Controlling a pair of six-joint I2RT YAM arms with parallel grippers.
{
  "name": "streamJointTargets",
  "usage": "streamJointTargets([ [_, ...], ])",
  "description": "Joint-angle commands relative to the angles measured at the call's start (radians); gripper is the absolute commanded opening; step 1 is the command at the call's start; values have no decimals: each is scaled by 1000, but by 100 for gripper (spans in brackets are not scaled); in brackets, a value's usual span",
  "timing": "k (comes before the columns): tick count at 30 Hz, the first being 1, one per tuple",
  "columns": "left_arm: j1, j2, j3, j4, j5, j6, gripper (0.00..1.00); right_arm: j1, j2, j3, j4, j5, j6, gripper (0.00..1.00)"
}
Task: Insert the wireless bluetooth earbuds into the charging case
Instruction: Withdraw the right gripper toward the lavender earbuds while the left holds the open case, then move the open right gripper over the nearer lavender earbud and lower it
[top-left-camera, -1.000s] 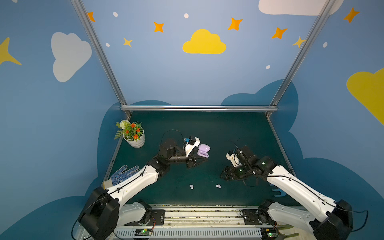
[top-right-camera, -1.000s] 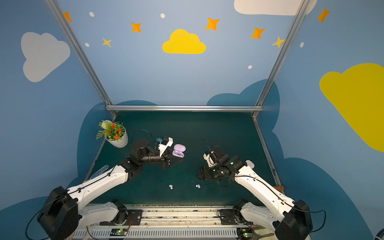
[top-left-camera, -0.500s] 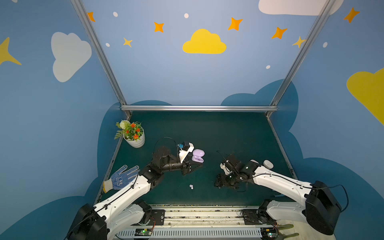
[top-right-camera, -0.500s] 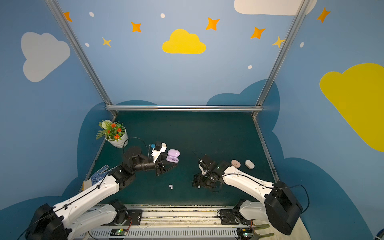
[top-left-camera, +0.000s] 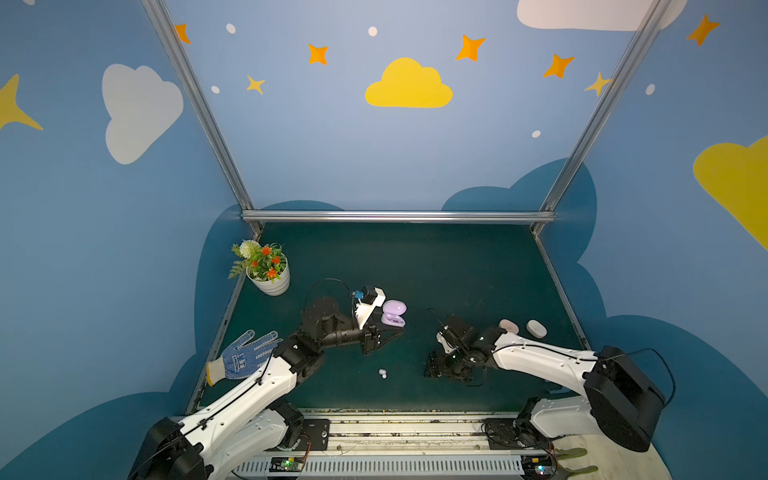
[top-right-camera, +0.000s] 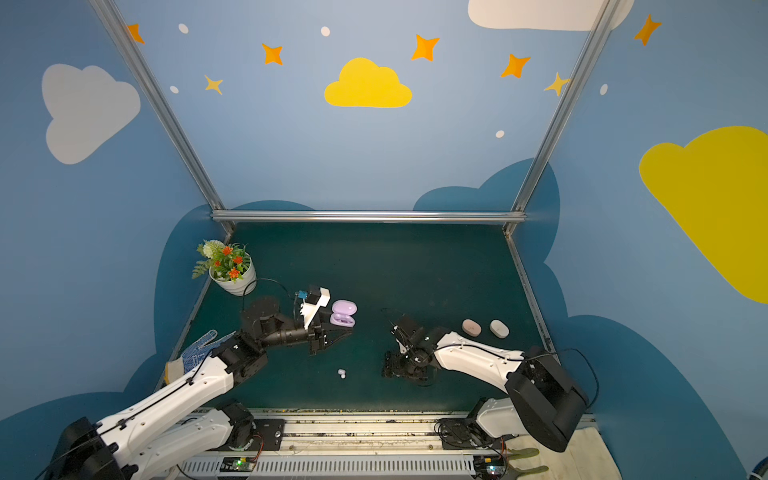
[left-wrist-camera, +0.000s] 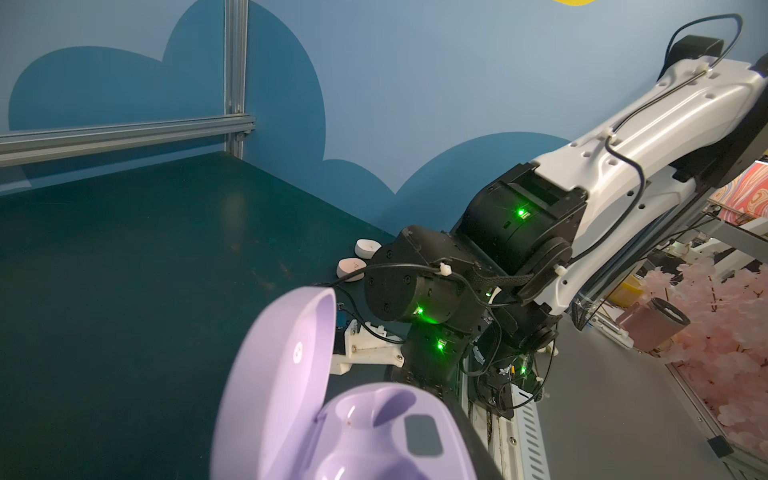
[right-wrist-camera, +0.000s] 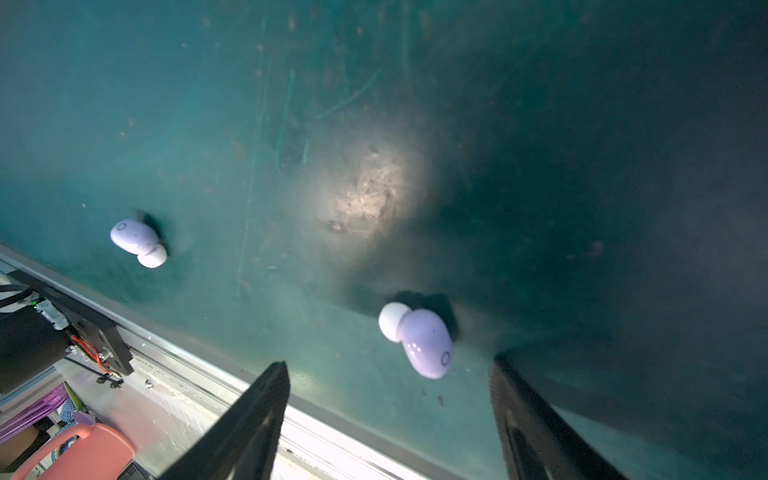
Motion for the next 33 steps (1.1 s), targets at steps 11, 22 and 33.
streamJointTargets([
  [11,-5,-28,-8,1,-20,2,25,13,68,72,10,-22,-30,79],
  [22,-6,-26,-9,3,-29,1,24,25,92,124,5,-43,-66,79],
  [33,-6,-33,-11,-3,-35,-1,24,43,135,170,-31,-37,-71,79],
])
